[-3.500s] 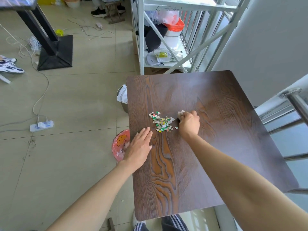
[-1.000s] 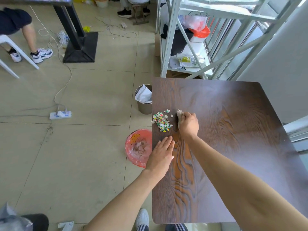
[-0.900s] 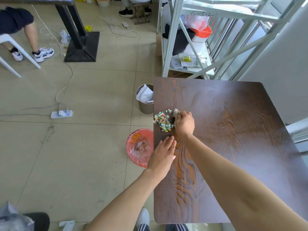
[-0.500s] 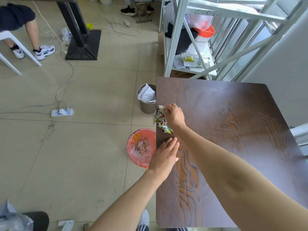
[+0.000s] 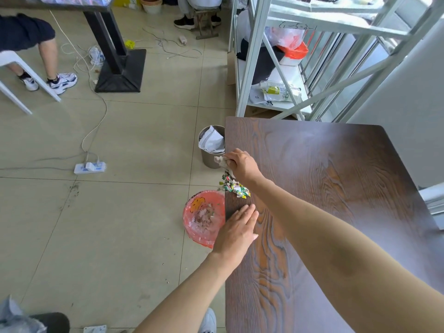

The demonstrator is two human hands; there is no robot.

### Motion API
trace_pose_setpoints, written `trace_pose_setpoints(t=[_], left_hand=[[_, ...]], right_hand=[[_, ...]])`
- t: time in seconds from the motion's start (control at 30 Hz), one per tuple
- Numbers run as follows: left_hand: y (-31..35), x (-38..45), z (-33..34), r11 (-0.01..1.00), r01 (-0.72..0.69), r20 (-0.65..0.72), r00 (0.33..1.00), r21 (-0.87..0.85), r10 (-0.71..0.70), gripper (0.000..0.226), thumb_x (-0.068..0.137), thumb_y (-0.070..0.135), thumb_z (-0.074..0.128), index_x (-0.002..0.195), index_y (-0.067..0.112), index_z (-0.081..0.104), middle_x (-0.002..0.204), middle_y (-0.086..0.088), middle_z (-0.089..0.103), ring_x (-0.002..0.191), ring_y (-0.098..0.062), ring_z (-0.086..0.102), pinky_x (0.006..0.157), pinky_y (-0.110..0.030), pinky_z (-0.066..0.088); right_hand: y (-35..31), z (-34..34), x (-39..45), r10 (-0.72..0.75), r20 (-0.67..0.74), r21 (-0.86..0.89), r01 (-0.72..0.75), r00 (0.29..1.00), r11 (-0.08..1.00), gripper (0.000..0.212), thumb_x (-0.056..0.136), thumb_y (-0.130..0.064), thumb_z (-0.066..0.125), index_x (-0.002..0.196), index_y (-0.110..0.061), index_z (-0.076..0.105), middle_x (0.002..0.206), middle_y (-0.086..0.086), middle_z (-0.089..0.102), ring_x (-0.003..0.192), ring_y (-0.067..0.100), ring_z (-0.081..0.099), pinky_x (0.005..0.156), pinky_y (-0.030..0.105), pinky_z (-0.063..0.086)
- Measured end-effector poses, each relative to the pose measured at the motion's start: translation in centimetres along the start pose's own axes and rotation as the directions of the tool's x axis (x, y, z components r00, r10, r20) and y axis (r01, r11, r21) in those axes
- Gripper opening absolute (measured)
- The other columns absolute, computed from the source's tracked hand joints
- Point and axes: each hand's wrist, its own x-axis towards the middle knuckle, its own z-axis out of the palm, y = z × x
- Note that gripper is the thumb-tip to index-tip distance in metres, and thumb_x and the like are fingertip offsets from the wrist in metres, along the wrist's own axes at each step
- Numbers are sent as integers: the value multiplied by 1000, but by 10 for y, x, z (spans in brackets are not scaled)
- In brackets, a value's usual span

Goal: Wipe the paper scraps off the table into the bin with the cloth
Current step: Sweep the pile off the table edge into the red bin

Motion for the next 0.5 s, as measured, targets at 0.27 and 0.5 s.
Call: trace_pose_setpoints(t=[0.27, 0.5], left_hand=[[4, -1, -8, 999, -31, 9, 999, -8, 32, 69, 61, 40, 84, 120, 11, 63, 131, -4, 61, 119, -17, 60, 98, -29, 48], [8, 0, -7, 993, -23, -1, 1000, -113, 23, 32, 69, 30, 69, 99, 21, 73, 95, 5, 75, 92, -9, 69, 83, -18, 53]], right_hand=[[23, -9, -57, 395, -297, 141, -370, 869, 918, 25, 94, -13, 44, 94, -1, 65, 99, 19, 60, 94, 38, 55, 69, 33, 36], [-7, 20, -85, 554, -308, 197, -518, 773, 832, 25, 94, -16, 42, 97, -1, 63, 104, 19, 56, 92, 39, 56, 73, 37, 43]])
